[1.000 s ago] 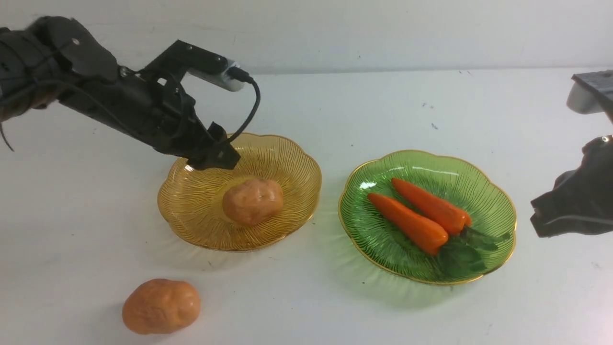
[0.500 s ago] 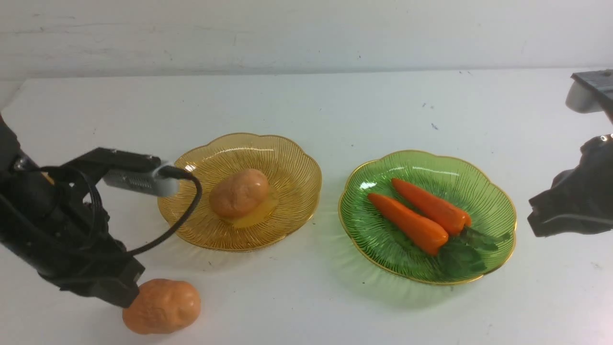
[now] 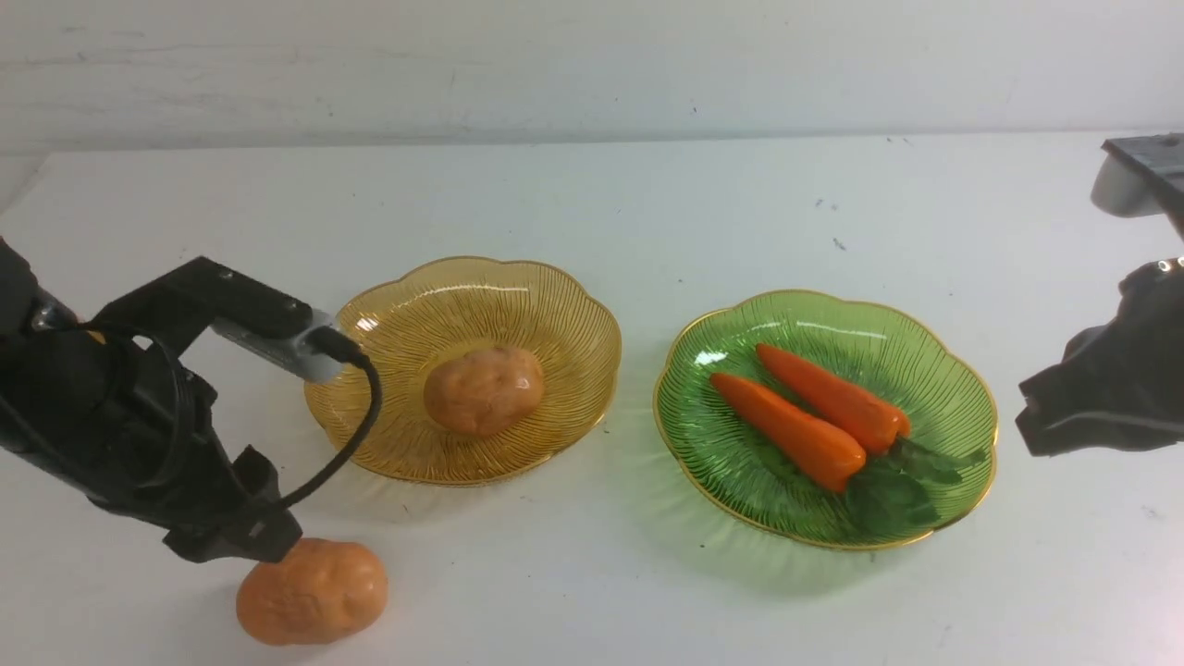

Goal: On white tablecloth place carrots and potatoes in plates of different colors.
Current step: 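Put the potatoes from the left side into the left plate with the left gripper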

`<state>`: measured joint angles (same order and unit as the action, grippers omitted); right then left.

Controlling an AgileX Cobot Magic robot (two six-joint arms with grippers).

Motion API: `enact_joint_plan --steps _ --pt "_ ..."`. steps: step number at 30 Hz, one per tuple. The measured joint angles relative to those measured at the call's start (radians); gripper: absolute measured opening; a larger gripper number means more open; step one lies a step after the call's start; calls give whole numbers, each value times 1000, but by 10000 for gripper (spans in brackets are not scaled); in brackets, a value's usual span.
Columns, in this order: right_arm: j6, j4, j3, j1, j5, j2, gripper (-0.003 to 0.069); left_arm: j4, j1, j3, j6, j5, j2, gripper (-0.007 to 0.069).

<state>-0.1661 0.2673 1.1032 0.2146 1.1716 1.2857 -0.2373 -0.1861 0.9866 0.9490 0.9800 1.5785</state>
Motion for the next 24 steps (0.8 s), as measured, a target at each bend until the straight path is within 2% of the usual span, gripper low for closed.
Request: enact_joint_plan --steps 10,16,19,24 --pt "0 0 -1 0 -3 0 -15 37 -1 21 -23 -21 135 573" --pt "0 0 -1 0 -3 0 -15 43 -1 43 -127 13 142 467" --pt "0 0 -1 0 -3 0 -15 62 -1 70 -194 111 148 401" --pt "0 0 -1 0 -3 0 -15 110 -3 149 -258 207 144 395"
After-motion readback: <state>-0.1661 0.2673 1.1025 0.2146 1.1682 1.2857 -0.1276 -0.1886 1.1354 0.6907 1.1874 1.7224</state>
